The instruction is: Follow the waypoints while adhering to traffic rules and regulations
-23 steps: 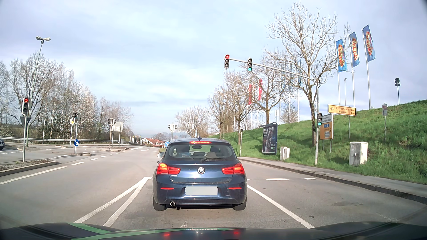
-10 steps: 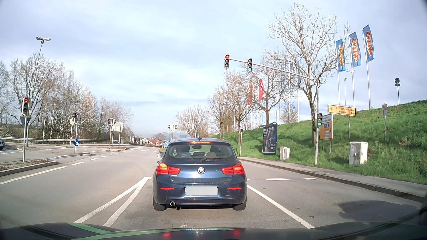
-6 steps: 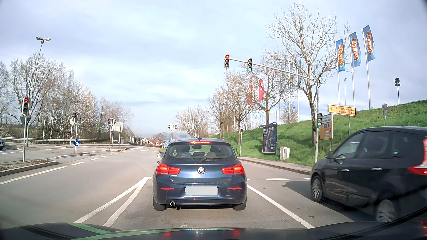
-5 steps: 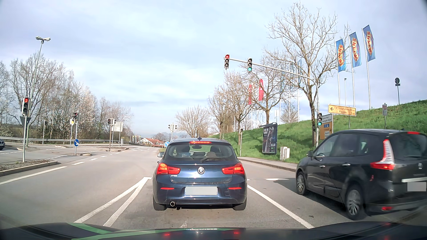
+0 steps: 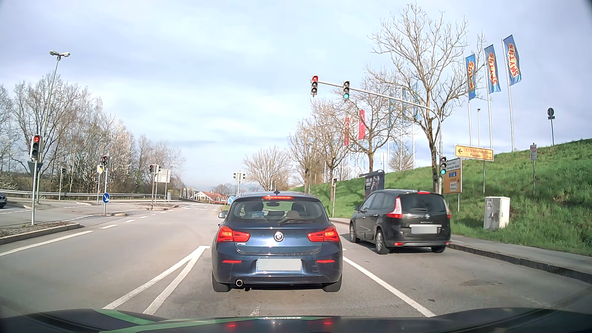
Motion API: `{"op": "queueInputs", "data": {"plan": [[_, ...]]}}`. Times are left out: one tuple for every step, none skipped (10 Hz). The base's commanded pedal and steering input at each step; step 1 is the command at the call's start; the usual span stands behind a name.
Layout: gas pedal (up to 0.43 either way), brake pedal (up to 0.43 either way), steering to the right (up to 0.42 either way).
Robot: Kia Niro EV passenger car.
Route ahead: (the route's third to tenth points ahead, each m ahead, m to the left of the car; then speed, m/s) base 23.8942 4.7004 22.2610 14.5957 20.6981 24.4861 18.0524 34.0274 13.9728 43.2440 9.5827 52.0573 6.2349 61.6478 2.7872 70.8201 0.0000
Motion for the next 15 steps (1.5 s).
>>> {"op": "queueInputs", "data": {"plan": [[0.0,0.409,-0.076],[0.0,0.409,-0.075],[0.0,0.409,-0.075],[0.0,0.409,-0.075],[0.0,0.409,-0.075],[0.0,0.409,-0.075],[0.0,0.409,-0.075],[0.0,0.409,-0.075],[0.0,0.409,-0.075],[0.0,0.409,-0.075],[0.0,0.409,-0.075],[0.0,0.415,-0.075],[0.0,0.409,-0.075],[0.0,0.409,-0.075],[0.0,0.409,-0.075]]}}
